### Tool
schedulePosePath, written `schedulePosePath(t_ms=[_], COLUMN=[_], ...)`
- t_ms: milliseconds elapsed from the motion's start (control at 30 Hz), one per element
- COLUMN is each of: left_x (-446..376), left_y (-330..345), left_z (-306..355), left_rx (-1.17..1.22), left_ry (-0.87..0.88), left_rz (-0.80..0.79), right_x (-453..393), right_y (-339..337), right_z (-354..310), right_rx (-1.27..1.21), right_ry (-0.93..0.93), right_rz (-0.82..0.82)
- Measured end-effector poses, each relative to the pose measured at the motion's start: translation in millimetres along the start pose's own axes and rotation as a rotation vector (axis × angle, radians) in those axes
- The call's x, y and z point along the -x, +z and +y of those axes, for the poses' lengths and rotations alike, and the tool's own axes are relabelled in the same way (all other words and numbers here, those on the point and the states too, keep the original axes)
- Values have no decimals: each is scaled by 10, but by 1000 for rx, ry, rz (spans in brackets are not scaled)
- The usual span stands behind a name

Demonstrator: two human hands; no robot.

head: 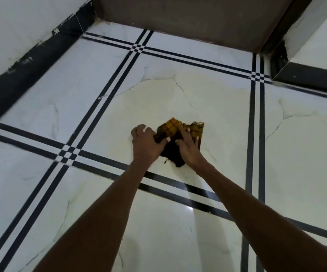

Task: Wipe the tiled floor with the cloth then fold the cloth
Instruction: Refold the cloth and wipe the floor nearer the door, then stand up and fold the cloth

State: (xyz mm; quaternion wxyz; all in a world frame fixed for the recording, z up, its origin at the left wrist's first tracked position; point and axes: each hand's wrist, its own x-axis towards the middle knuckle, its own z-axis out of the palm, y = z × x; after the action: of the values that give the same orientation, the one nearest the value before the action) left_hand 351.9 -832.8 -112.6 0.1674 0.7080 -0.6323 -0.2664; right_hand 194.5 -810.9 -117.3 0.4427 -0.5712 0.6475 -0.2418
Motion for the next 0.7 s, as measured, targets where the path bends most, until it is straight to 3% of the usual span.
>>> schedulePosePath(t_ms=[100, 233, 433, 567, 700], left_x=[-17, 33, 357, 670, 942], left_y=[-91, -457, -1406, -2443, -3638], left_z=[155, 401, 1034, 1731, 2478], left_rx=[165, 540, 613, 637, 715], left_ry=[-16, -132, -107, -85, -99], left_rz=[-78, -199, -252, -306, -335], right_x=[98, 155, 531, 1013, 1599], right_y=[-178, -468, -820, -1174, -1563], right_z=[-91, -177, -723, -1533, -2659], right_rx=[-466, -651, -748, -869, -1152], right_ry=[116, 218, 369, 521, 571], right_rz=[93, 247, 116, -39, -89])
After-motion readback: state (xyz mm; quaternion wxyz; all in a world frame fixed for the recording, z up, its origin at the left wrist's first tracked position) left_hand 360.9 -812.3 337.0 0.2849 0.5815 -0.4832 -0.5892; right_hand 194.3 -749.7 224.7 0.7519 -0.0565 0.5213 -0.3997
